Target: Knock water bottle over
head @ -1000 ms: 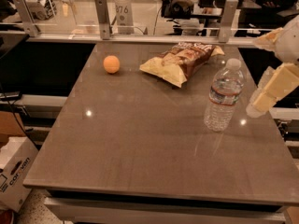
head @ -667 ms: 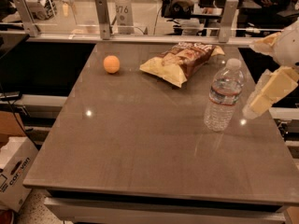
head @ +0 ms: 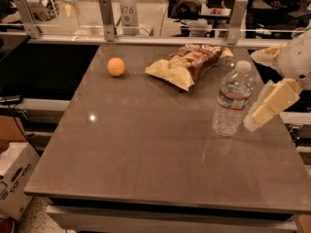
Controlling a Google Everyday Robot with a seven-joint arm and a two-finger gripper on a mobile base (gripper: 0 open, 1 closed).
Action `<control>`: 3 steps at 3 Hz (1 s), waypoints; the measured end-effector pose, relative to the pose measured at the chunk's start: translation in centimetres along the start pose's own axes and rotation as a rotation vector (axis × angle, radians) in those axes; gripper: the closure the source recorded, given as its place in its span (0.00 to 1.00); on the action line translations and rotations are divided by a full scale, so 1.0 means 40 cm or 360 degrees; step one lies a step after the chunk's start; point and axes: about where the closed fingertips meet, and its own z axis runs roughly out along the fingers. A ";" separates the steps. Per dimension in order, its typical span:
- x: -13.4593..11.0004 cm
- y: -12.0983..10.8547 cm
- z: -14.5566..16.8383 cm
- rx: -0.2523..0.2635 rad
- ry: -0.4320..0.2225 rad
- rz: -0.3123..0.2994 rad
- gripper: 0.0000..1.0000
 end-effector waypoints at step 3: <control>-0.035 0.024 0.062 -0.0053 -0.0175 0.0013 0.42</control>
Offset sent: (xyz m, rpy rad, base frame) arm 0.0048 0.0266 -0.0170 0.1188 -0.0146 0.0237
